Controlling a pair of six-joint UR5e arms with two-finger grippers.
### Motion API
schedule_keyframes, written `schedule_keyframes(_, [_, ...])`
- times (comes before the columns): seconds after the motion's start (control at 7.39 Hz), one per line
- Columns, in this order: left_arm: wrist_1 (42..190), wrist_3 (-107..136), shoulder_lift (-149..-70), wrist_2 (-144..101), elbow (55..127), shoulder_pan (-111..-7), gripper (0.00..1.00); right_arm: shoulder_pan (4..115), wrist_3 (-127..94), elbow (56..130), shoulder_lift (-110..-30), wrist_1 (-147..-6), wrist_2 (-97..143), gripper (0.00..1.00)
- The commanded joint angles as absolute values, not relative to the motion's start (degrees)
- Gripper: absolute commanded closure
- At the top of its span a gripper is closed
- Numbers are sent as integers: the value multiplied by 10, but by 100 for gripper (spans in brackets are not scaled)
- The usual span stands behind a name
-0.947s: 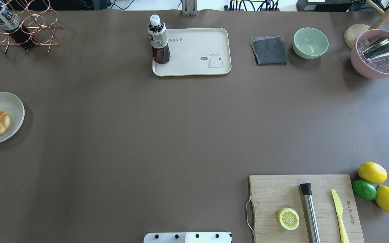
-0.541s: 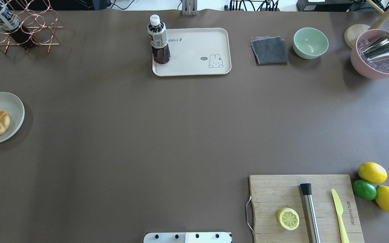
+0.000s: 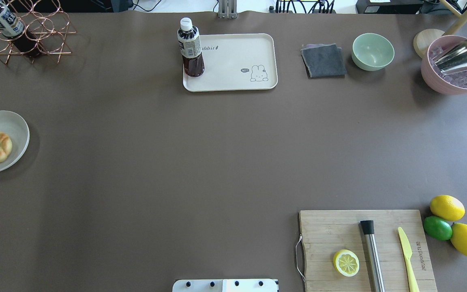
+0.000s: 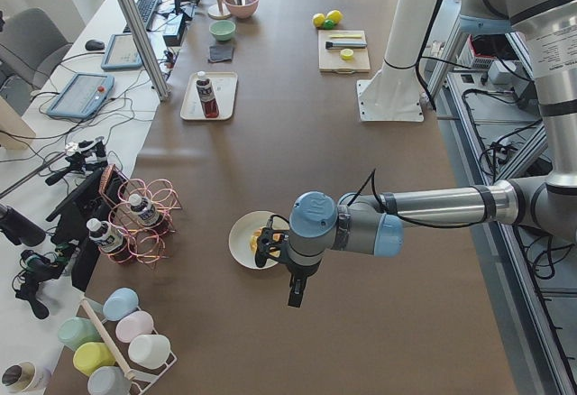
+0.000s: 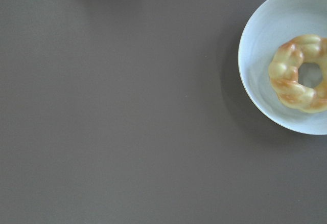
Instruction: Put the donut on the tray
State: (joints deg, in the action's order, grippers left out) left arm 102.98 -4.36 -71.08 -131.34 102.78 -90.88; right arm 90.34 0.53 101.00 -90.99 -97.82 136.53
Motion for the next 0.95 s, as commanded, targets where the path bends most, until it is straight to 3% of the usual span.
schedule_keyframes(0.0, [1033, -38, -715, -1315, 1031, -909, 3, 904, 5, 1010, -911, -977, 1368, 0])
schedule_keyframes(0.81, [1044, -36, -730, -1315, 1031, -907, 3, 904, 5, 1010, -913, -979, 1373, 0])
